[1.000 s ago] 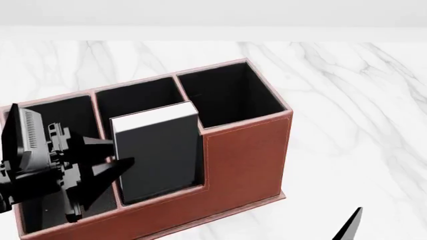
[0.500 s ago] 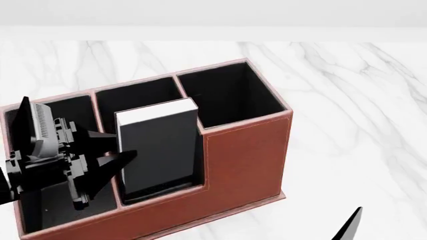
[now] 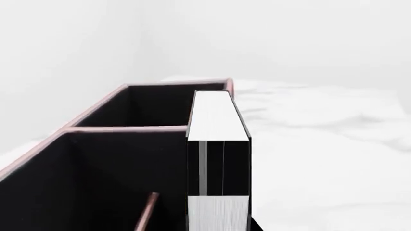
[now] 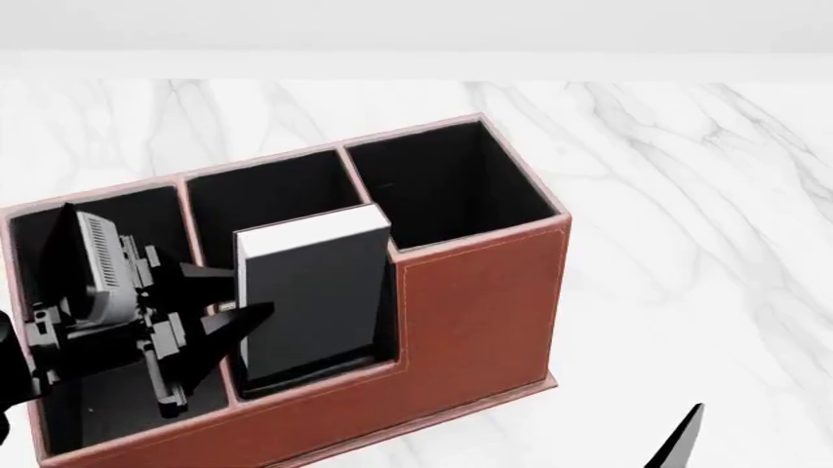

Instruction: Pick up the book and place it in the back compartment of the caddy.

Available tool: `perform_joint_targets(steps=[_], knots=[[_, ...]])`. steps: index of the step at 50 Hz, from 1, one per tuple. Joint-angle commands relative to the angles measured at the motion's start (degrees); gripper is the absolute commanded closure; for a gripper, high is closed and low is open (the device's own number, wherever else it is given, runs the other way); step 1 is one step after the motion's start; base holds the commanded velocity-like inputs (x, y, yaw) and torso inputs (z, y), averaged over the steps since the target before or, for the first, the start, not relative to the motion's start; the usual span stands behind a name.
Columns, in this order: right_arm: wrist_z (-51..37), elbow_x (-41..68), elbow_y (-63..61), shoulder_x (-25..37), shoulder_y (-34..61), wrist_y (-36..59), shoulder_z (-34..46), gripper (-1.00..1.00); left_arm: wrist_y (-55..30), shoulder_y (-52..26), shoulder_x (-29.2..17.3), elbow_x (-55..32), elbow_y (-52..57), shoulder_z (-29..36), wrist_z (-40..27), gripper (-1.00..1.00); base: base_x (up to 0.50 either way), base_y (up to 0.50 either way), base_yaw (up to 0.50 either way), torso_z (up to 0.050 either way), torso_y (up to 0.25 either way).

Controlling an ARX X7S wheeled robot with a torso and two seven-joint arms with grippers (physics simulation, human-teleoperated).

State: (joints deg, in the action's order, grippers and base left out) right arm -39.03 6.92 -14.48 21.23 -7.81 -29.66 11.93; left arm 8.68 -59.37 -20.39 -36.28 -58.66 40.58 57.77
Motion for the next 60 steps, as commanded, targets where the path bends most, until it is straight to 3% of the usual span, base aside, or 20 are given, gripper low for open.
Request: perform_joint_targets(steps=[1,11,21,60], knots=[[-0.14,0.07,0.00,0.10,0.07,0.18,0.13,-1.00,2.69,-1.07,1.23,-0.44,-1.73,-3.78,0.05,1.00,0.00,0.00,0.00,0.000,0.000],[-0.18,0.24,0.41,0.15,0.36,0.17,0.23,-1.00,9.51,-4.63,5.27,0.74,-14.94,-4.40,4.14,1.00,0.00,0.00,0.00,0.000,0.002],[-0.20,-0.12,1.15,0.01,0.70,-0.03,0.53,-1.00,11.04,-4.62,5.94,4.85,-16.24,-6.60,4.13,1.00,0.00,0.00,0.00,0.001,0.001],[-0.66,-0.51,1.53,0.16,0.88,0.15,1.06,-1.00,9.08,-3.39,9.30,31.54,-16.32,-36.92,3.87,1.00,0.00,0.00,0.00,0.000,0.001]])
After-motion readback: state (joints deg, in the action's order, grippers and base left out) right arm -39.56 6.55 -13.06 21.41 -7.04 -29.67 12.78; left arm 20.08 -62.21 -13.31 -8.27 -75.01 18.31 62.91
